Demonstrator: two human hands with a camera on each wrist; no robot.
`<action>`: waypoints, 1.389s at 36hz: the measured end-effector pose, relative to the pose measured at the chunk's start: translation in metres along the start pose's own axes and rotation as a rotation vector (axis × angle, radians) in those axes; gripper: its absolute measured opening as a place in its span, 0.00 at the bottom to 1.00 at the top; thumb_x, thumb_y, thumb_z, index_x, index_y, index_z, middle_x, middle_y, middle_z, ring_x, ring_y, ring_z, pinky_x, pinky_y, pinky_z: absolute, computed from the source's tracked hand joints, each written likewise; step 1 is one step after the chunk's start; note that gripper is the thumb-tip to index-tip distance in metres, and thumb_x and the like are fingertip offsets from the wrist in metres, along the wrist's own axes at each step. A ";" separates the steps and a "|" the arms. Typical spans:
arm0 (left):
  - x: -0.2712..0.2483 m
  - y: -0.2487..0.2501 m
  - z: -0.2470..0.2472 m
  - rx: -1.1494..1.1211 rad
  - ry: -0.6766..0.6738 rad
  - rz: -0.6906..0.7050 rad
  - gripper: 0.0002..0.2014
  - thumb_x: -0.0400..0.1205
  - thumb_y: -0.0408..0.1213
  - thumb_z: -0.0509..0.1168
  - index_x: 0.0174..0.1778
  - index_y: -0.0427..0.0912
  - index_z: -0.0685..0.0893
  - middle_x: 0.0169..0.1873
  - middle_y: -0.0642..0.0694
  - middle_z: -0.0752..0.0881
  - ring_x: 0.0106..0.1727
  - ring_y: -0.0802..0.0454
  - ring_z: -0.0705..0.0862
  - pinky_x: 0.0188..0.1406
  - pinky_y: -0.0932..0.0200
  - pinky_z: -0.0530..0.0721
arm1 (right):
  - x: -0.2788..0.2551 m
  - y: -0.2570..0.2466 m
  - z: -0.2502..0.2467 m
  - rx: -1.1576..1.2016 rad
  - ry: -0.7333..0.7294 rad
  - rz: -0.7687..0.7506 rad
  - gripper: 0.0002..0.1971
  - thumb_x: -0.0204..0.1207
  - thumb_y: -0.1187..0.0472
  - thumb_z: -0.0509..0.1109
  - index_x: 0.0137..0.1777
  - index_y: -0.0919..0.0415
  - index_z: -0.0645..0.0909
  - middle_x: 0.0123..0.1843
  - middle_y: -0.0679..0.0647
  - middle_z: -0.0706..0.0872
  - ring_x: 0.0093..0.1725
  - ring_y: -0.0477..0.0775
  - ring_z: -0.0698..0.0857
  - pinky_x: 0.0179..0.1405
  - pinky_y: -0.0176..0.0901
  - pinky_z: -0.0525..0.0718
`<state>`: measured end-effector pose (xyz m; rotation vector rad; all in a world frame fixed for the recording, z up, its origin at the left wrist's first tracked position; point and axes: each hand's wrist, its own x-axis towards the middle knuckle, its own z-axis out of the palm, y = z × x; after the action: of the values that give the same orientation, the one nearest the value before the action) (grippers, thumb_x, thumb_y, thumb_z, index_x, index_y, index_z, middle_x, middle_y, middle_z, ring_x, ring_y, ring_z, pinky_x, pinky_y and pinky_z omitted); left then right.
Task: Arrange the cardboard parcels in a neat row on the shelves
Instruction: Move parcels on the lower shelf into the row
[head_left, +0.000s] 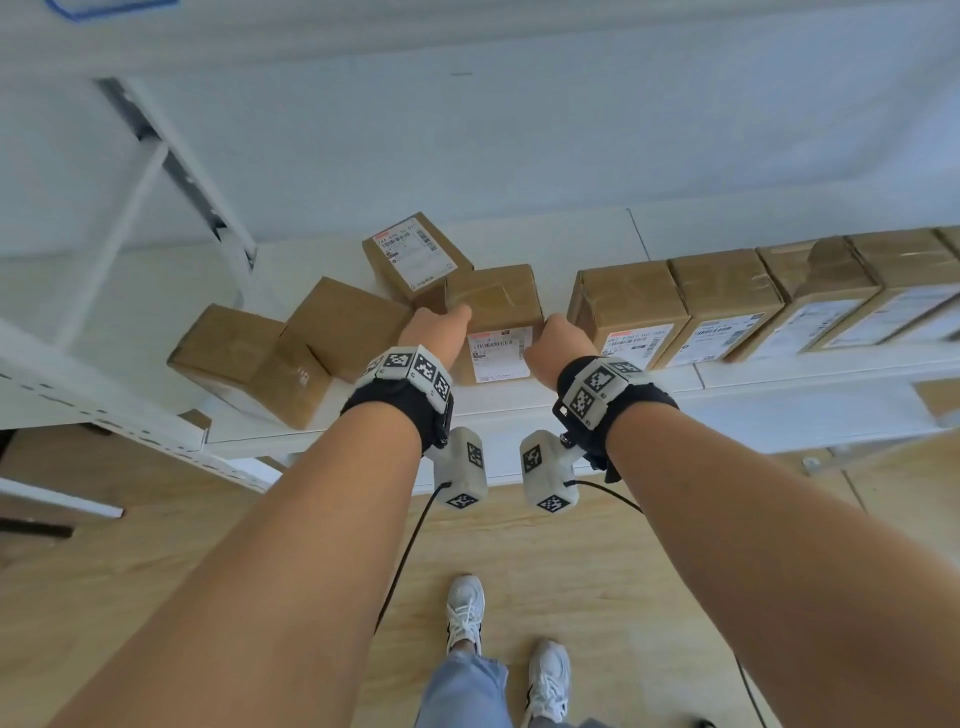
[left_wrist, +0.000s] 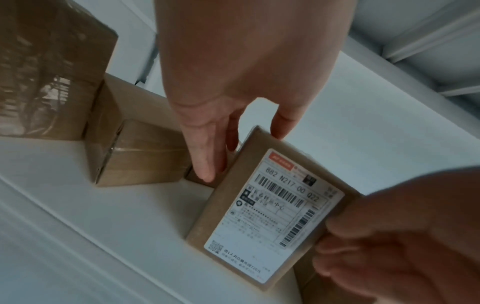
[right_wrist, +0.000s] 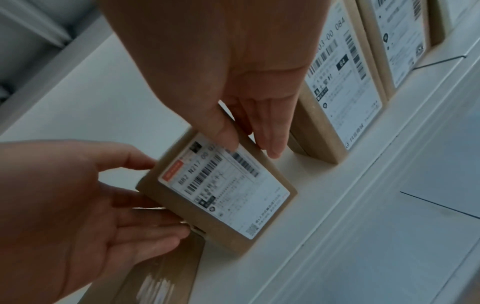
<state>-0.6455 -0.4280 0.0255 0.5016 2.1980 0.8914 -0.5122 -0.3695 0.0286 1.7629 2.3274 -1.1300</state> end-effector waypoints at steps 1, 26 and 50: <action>-0.005 0.002 -0.001 0.017 0.012 0.008 0.34 0.71 0.55 0.60 0.68 0.36 0.77 0.56 0.40 0.87 0.49 0.40 0.86 0.51 0.50 0.84 | -0.002 -0.001 -0.002 0.001 0.012 -0.012 0.17 0.81 0.68 0.57 0.69 0.68 0.69 0.60 0.62 0.81 0.47 0.57 0.78 0.44 0.43 0.77; -0.026 0.017 0.038 0.447 -0.080 0.352 0.30 0.87 0.46 0.56 0.85 0.57 0.53 0.76 0.45 0.74 0.37 0.57 0.78 0.49 0.54 0.83 | -0.004 0.059 -0.073 -0.257 0.148 -0.135 0.29 0.78 0.67 0.60 0.81 0.64 0.63 0.85 0.57 0.59 0.84 0.58 0.55 0.82 0.57 0.58; -0.030 0.014 0.005 0.324 0.066 0.223 0.28 0.89 0.43 0.52 0.85 0.44 0.56 0.81 0.41 0.66 0.78 0.40 0.71 0.70 0.51 0.72 | -0.008 0.014 -0.068 -0.097 0.225 -0.276 0.25 0.78 0.64 0.62 0.76 0.60 0.70 0.75 0.59 0.71 0.73 0.61 0.73 0.70 0.55 0.77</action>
<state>-0.6202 -0.4332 0.0463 0.8974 2.3932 0.6717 -0.4699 -0.3373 0.0747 1.6507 2.7752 -0.8621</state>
